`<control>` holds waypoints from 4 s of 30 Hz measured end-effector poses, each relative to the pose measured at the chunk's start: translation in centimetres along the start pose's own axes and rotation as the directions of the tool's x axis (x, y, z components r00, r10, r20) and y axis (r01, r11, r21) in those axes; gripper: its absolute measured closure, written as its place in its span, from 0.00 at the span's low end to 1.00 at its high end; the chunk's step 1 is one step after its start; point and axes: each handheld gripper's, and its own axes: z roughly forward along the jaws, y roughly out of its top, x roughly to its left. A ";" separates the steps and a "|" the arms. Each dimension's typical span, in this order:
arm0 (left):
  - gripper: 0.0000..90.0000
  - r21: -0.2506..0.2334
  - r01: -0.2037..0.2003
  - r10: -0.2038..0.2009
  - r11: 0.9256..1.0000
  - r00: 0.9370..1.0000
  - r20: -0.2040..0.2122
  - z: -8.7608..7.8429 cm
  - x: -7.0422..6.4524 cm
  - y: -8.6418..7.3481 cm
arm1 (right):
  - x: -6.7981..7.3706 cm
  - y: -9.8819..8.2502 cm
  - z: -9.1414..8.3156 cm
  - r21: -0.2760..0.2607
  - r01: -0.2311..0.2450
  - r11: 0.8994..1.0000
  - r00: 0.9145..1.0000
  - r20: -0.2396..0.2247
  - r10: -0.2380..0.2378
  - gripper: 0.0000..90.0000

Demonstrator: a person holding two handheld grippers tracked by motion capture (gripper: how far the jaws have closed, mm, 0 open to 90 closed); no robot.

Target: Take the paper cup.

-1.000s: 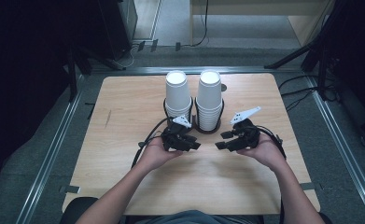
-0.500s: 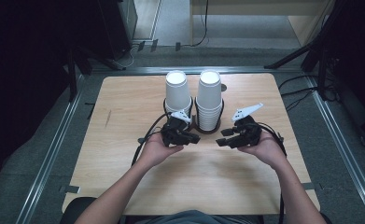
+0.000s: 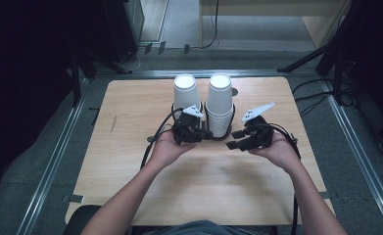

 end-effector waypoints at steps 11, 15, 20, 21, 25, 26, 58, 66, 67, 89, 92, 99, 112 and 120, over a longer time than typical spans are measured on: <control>0.99 -0.012 0.034 -0.035 0.999 0.999 -0.034 -0.1 0.6 2.1 | -0.8 1.4 -1.3 -0.005 -0.009 1.000 1.000 0.030 0.009 0.47; 0.99 -0.013 0.023 -0.024 1.000 0.997 -0.074 0.2 0.7 3.0 | -1.0 2.0 -1.6 -0.007 -0.003 1.000 0.999 0.041 0.003 0.47; 0.99 -0.023 0.026 -0.028 0.999 0.993 -0.111 0.5 0.7 3.3 | -1.4 2.7 -2.1 -0.021 0.001 1.000 0.999 0.050 0.000 0.46; 0.99 -0.023 0.026 -0.028 0.999 0.993 -0.111 0.5 0.7 3.3 | -1.4 2.7 -2.1 -0.021 0.001 1.000 0.999 0.050 0.000 0.46; 0.99 -0.021 0.036 -0.038 0.999 0.992 -0.120 0.9 0.5 3.6 | -1.7 3.3 -2.5 -0.018 0.001 1.000 0.999 0.054 -0.001 0.45; 0.99 -0.022 0.031 -0.033 0.999 0.990 -0.135 0.9 0.4 3.6 | -1.8 3.4 -2.6 -0.018 0.003 1.000 0.998 0.058 -0.002 0.45; 0.96 -0.038 0.036 -0.042 0.999 0.982 -0.183 1.5 -0.7 3.6 | -2.4 12.1 -5.3 -0.005 0.057 0.998 0.992 0.117 -0.056 0.21; 0.96 -0.038 0.037 -0.043 0.999 0.981 -0.190 1.6 -0.8 3.6 | -2.4 14.3 -4.0 0.027 0.046 0.999 0.990 0.134 -0.049 0.18; 0.96 -0.038 0.037 -0.043 0.999 0.981 -0.190 1.6 -0.8 3.6 | -2.4 14.4 -3.8 0.029 0.041 0.999 0.989 0.140 -0.045 0.18; 0.93 -0.051 0.038 -0.048 0.998 0.974 -0.223 2.0 -1.7 3.4 | -1.7 16.1 -1.5 0.031 0.024 0.999 0.968 0.250 -0.031 0.23; 0.94 -0.055 0.038 -0.049 0.998 0.974 -0.222 1.9 -1.7 3.4 | -1.4 16.2 -1.5 0.040 0.040 0.998 0.965 0.257 -0.049 0.24; 0.94 -0.054 0.036 -0.047 0.998 0.974 -0.223 1.8 -1.6 3.4 | -1.3 16.3 -1.5 0.049 0.045 0.998 0.965 0.258 -0.056 0.25; 0.93 -0.047 0.032 -0.042 0.998 0.972 -0.232 1.4 -1.4 3.2 | -1.1 16.8 -1.5 0.084 0.033 0.996 0.962 0.269 -0.054 0.25; 0.92 -0.049 0.024 -0.035 0.999 0.971 -0.236 1.3 -1.4 3.1 | -1.0 17.0 -1.4 0.102 0.035 0.994 0.960 0.272 -0.062 0.25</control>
